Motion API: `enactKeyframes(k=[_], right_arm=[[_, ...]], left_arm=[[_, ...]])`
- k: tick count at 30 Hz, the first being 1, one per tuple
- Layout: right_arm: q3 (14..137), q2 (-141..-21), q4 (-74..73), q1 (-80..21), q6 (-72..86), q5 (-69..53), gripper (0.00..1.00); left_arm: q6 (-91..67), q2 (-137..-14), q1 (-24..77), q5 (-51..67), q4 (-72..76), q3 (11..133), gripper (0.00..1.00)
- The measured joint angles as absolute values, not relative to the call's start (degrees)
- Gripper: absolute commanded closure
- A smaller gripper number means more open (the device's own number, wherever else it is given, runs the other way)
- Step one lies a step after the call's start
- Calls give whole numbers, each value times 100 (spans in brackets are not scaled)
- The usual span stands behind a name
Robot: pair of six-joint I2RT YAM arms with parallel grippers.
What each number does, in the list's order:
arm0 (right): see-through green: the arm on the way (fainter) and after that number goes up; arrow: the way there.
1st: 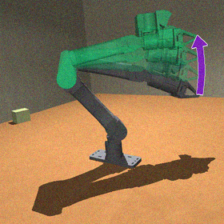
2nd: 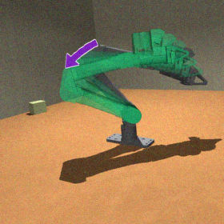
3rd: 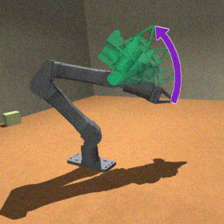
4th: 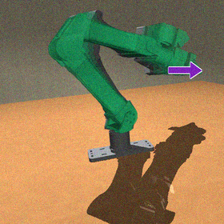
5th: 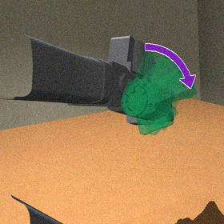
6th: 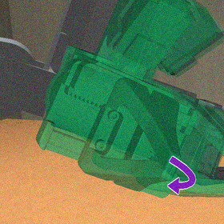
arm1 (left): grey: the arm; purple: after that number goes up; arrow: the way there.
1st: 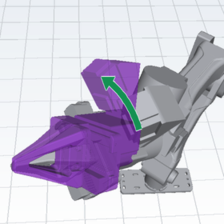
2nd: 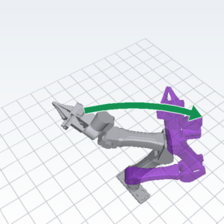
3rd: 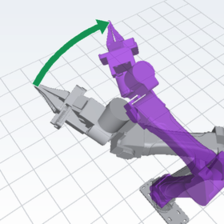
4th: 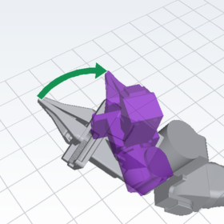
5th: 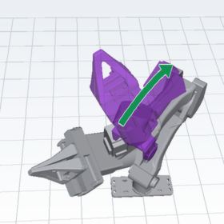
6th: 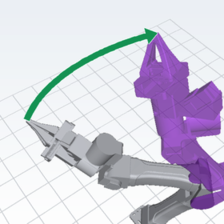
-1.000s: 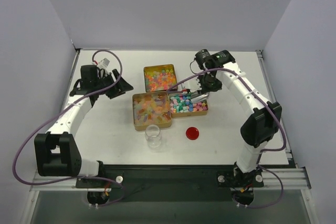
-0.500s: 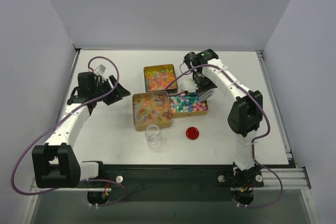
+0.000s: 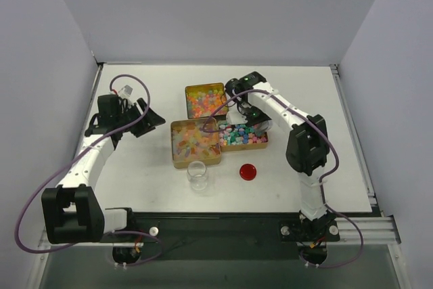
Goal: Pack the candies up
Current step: Scoop the fake candies from the storage box.
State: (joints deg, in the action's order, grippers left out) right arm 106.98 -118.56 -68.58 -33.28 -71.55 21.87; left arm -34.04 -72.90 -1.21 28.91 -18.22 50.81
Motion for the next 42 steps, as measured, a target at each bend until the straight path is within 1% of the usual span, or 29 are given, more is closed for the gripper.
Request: enactKeyframes(k=[7,15,22,33,42], right_arm=[[10685,-12103,-6925,-3498,-6698,2477,100],[10860,-12219,-7161,-3527,-6132,2392,100],[10696,-12116,-7087,-3507,-5944,2331,100],[10108,-11920,-6772,-3253,-5937,1684,100],[10339,-12195,-6687,-3400,-5830,1459,100]], left_arm=[[-3404,-7264,-123,2893,-1813,5004,31],[-3400,-7210,-161,2891,-1817,4908,31],[-3380,-7212,-161,2893,-1820,4895,31],[-3363,-7395,-204,2902,-1817,4895,31],[-3326,-7432,-250,2917,-1820,4899,31]])
